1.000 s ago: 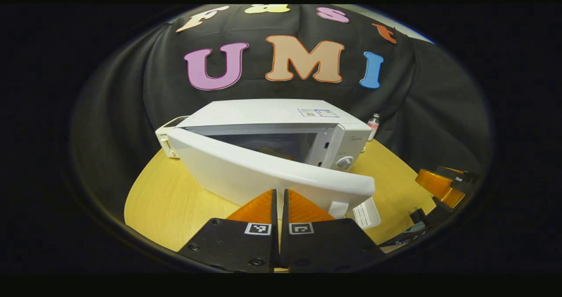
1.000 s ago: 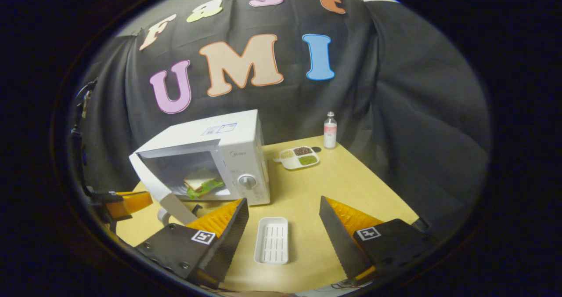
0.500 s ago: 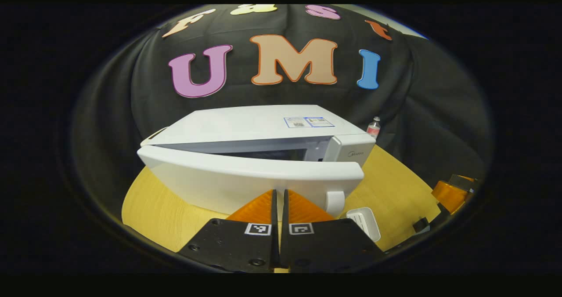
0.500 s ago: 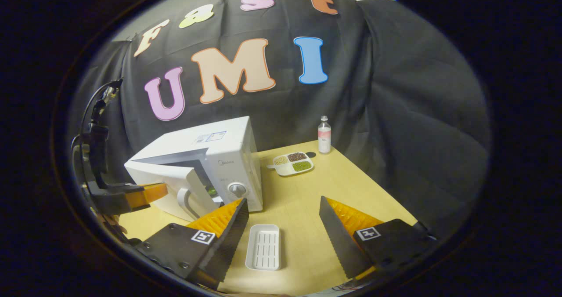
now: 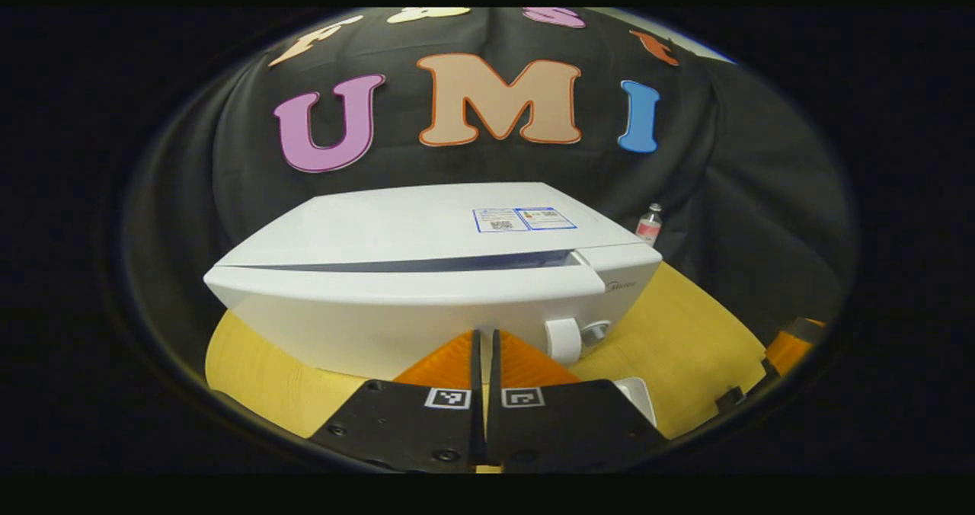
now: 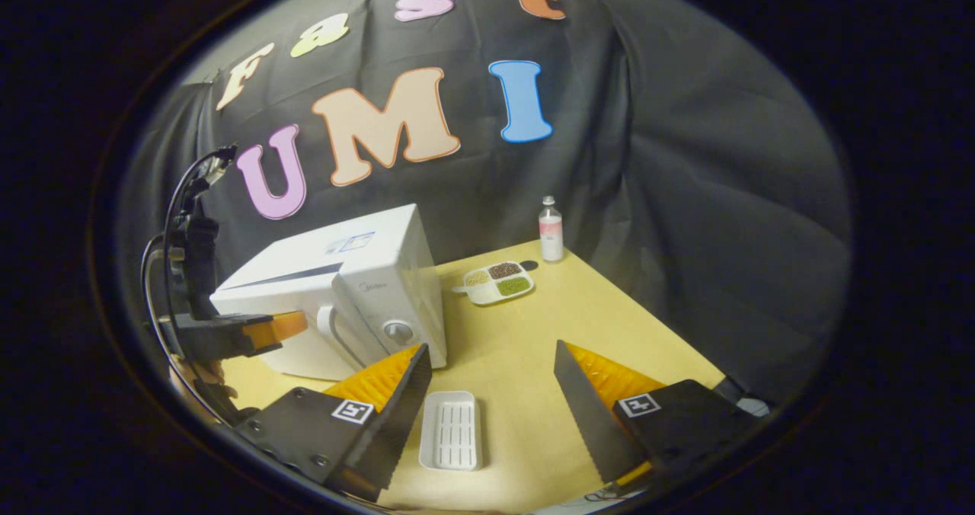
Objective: Open the microwave oven with the left hand, put the food in, and close the microwave oven.
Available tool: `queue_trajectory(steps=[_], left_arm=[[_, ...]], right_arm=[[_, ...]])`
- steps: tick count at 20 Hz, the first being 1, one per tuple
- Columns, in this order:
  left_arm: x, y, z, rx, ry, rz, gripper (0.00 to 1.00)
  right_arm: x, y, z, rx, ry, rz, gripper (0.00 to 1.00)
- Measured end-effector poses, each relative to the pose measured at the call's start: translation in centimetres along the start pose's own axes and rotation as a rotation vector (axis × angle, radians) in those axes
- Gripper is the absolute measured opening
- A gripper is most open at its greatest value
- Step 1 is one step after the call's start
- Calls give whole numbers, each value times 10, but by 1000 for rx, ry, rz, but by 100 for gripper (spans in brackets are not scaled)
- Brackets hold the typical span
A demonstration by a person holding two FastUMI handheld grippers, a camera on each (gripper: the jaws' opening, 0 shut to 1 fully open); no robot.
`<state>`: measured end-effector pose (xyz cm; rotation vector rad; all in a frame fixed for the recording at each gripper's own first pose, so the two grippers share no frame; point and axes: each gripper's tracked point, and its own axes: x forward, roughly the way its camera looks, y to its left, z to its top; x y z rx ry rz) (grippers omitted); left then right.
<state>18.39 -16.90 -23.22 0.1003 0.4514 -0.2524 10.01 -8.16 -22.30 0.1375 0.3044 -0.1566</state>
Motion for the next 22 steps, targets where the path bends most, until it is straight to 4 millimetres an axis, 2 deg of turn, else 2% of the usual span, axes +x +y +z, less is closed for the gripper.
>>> queue_trajectory(steps=[1,11,12,13,19,20,22], left_arm=[[2,-1,1,-7,-2,3,0],[10,-1,4,-138,-14,35,0],[10,-2,5,-141,-18,35,0],[10,-2,5,-142,-16,37,1],[11,-3,5,-173,-28,51,2],[11,-3,5,-178,-31,51,0],[17,4,14,-167,-65,67,2]], right_arm=[[1,2,0,-7,1,7,92],[11,16,1,-39,4,53,92],[11,16,2,-38,2,53,100],[11,15,2,-37,0,52,92],[7,10,6,-37,-17,38,92],[6,9,7,-40,-20,37,92],[5,11,8,-47,-26,41,92]])
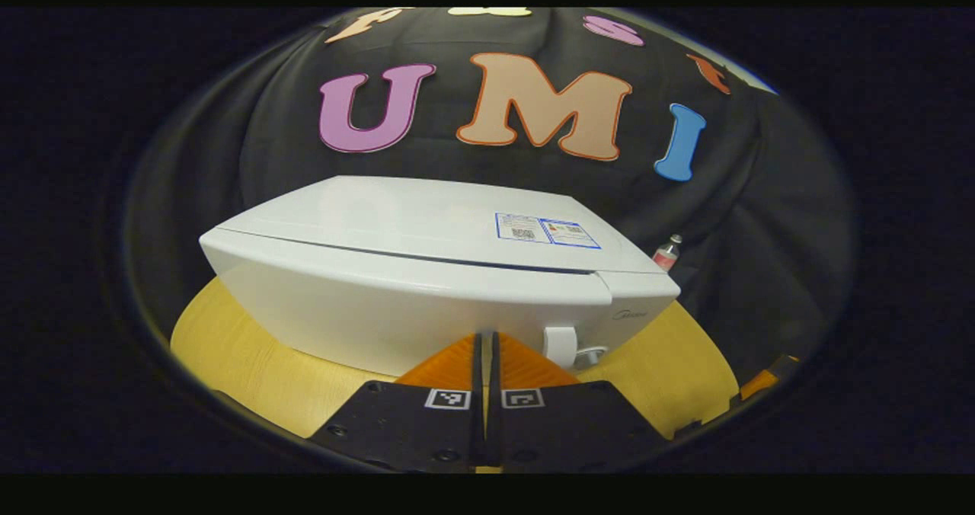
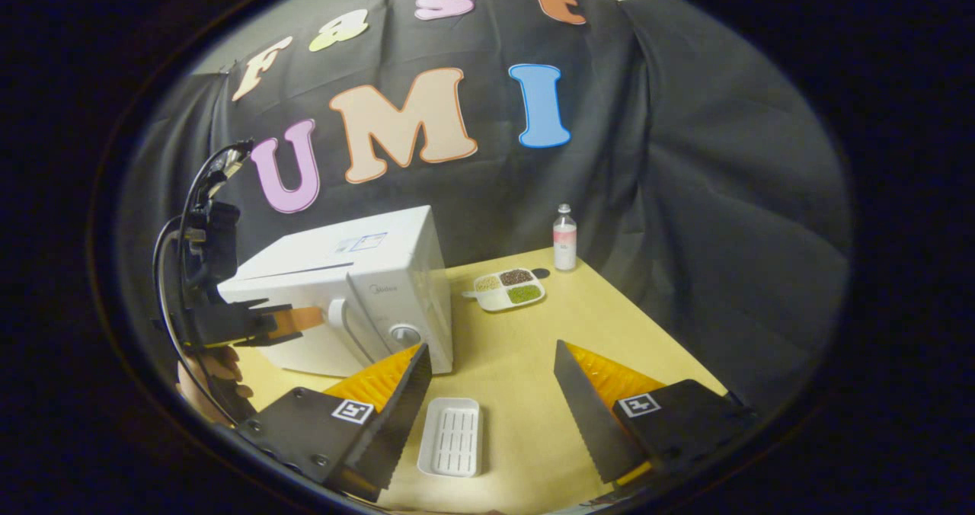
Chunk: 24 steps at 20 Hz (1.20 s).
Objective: Open the microwave oven with the left hand, put the food in, and close the microwave oven.
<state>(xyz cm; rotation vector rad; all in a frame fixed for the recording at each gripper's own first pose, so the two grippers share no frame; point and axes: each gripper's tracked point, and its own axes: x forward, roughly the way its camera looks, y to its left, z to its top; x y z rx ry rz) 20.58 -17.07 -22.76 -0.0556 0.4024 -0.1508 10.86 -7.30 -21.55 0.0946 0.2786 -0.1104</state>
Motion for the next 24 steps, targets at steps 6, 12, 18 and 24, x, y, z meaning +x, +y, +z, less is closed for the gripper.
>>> queue_trajectory(steps=[6,12,18,24], left_arm=[[1,0,-7,-104,18,-22,1],[-37,1,1,-49,-7,-80,6],[-111,46,3,62,-51,28,45],[-176,87,27,19,-134,160,98]], right_arm=[[-12,19,2,-67,-21,62,100],[-21,30,-13,-98,27,112,100],[-31,38,11,-80,-12,124,100],[-40,45,59,-145,-105,125,100]])
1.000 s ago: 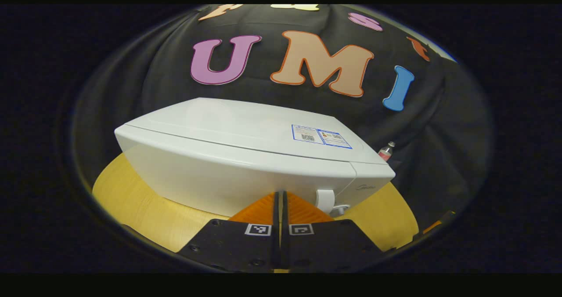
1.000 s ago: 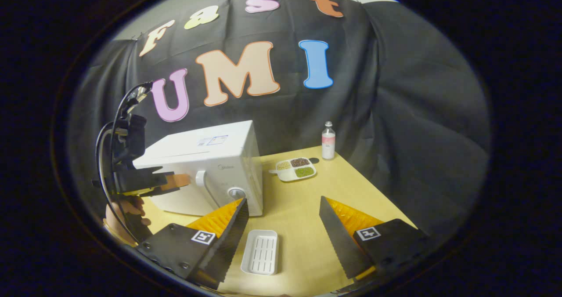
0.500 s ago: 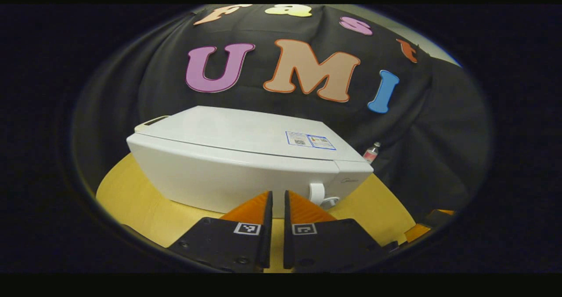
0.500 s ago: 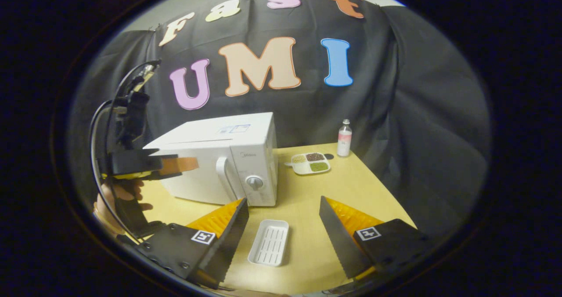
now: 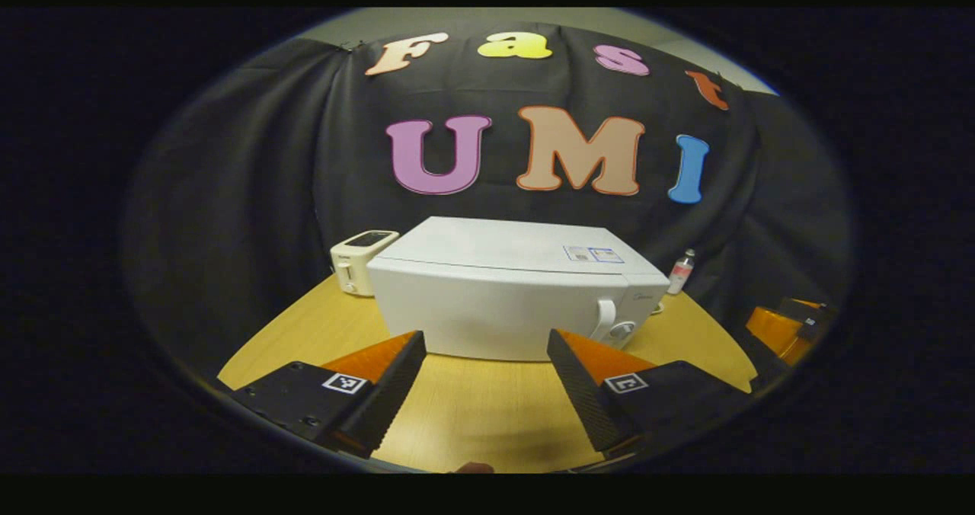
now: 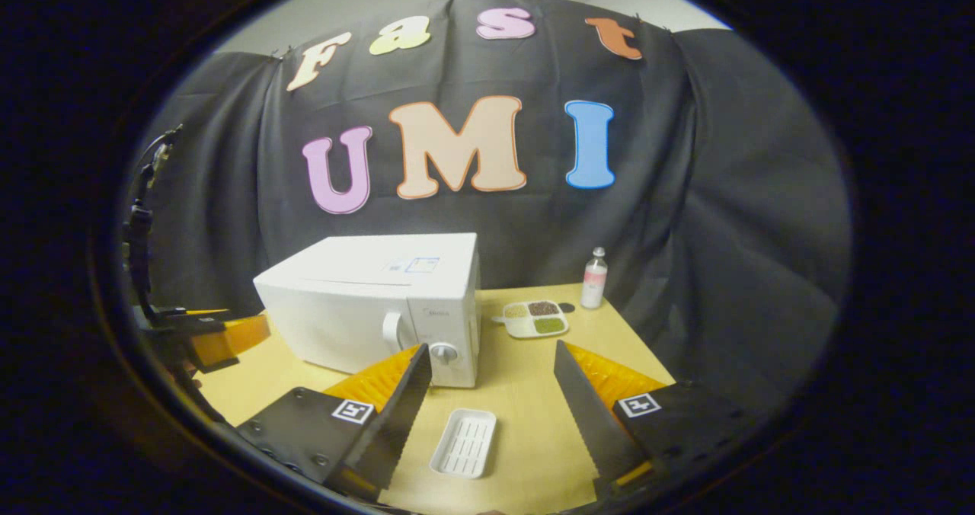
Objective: Open the microwave oven with the left hand, put the food in, and close the microwave oven.
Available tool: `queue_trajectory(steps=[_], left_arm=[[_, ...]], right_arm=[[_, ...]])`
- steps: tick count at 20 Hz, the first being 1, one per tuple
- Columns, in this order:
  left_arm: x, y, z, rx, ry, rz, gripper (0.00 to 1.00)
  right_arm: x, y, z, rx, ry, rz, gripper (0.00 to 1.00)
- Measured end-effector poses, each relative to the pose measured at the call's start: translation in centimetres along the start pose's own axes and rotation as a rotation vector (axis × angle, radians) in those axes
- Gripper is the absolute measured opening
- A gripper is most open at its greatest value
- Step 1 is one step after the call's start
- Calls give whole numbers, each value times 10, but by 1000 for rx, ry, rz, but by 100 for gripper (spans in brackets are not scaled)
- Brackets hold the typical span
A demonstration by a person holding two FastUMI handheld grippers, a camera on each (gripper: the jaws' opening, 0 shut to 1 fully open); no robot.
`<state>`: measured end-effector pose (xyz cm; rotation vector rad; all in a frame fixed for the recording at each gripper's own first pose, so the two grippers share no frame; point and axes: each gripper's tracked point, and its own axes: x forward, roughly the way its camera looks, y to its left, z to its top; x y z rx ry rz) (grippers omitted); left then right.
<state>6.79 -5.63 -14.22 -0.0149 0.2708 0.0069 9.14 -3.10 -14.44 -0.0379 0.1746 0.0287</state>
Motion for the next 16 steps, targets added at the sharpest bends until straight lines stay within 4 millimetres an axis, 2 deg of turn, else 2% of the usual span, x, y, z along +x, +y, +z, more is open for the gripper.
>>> queue_trajectory(steps=[4,5,6,7,10,16], left_arm=[[-23,18,51,-3,-106,30,96],[-27,18,60,-11,-126,25,94],[-30,16,69,-19,-145,19,94],[-34,16,73,-20,-158,19,99],[-40,13,81,-2,-186,20,96],[-39,-6,80,12,-183,-18,99]], right_arm=[[-18,8,46,-37,-81,57,100],[-23,9,55,-49,-94,61,92],[-27,10,62,-62,-108,67,92],[-30,12,66,-71,-114,73,92],[-37,18,75,-97,-137,78,92],[-43,23,71,-126,-139,83,94]])
